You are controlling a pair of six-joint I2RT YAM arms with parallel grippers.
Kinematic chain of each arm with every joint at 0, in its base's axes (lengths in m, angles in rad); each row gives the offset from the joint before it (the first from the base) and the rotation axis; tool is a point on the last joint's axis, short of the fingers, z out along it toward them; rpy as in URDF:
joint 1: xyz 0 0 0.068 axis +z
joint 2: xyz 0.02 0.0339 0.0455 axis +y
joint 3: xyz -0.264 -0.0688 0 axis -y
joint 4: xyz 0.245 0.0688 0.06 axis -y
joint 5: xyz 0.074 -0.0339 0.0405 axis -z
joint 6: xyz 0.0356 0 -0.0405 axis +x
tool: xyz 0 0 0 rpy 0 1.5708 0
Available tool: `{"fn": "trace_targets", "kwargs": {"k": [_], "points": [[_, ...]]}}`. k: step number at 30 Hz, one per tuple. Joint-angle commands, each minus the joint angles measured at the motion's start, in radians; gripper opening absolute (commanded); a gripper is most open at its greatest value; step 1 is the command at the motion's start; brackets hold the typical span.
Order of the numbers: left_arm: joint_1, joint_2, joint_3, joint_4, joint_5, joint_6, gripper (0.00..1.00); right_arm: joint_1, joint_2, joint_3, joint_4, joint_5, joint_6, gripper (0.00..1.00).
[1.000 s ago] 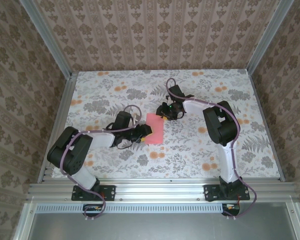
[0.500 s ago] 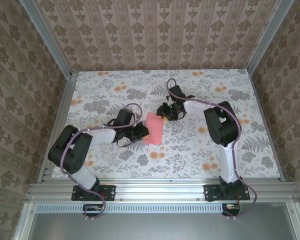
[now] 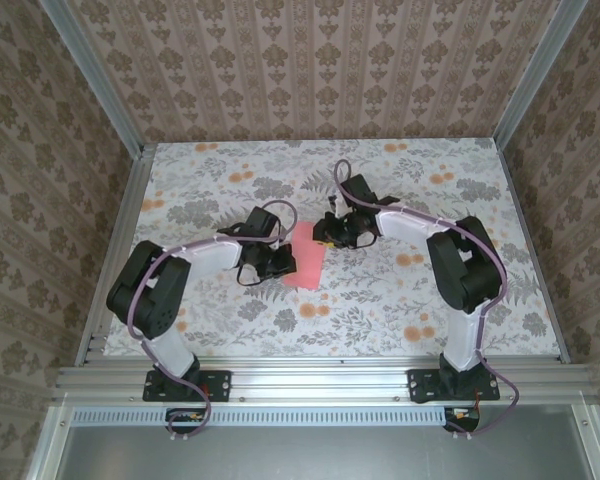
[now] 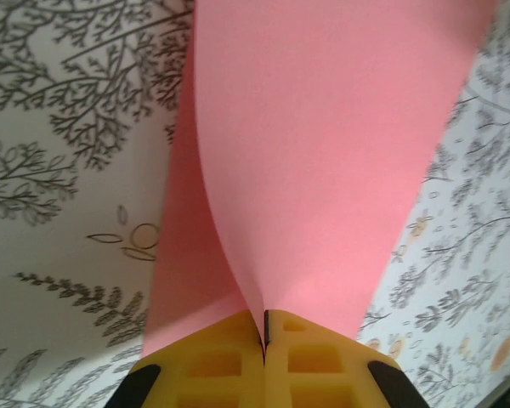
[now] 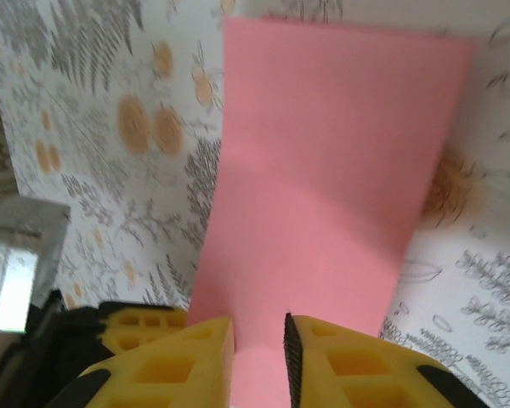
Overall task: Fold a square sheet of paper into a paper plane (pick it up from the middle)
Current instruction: Fold the triangle a second time at the center of the table.
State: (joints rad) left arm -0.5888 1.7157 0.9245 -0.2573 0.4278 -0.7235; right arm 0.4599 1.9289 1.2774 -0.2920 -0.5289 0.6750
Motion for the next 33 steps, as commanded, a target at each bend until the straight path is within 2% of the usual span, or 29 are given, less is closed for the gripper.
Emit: {"fn": "trace_targets", "kwargs": {"k": [1,9,17,21,28,33], "points": [[-0.008,0.023,0.030,-0.071,-0.023,0.053,0.04,0.006,0.038,-0.008,-0.016,-0.038,-0.028,0.23],[-0.025,0.067,0.095,-0.056,-0.011,0.031,0.08,0.006,0.108,0.017,-0.044,-0.057,-0.081,0.22],[-0.035,0.025,0.055,0.025,-0.014,-0.030,0.34,0.005,0.126,-0.010,-0.056,-0.005,-0.084,0.23],[-0.043,-0.011,0.013,0.099,-0.002,-0.079,0.42,0.006,0.139,-0.012,-0.069,0.028,-0.065,0.23],[-0.054,-0.072,-0.057,0.212,0.034,-0.164,0.43,0.005,0.162,-0.013,-0.090,0.062,-0.053,0.22],[-0.054,-0.059,-0.080,0.337,0.063,-0.215,0.42,-0.001,0.167,-0.032,-0.079,0.057,-0.038,0.22]]}}
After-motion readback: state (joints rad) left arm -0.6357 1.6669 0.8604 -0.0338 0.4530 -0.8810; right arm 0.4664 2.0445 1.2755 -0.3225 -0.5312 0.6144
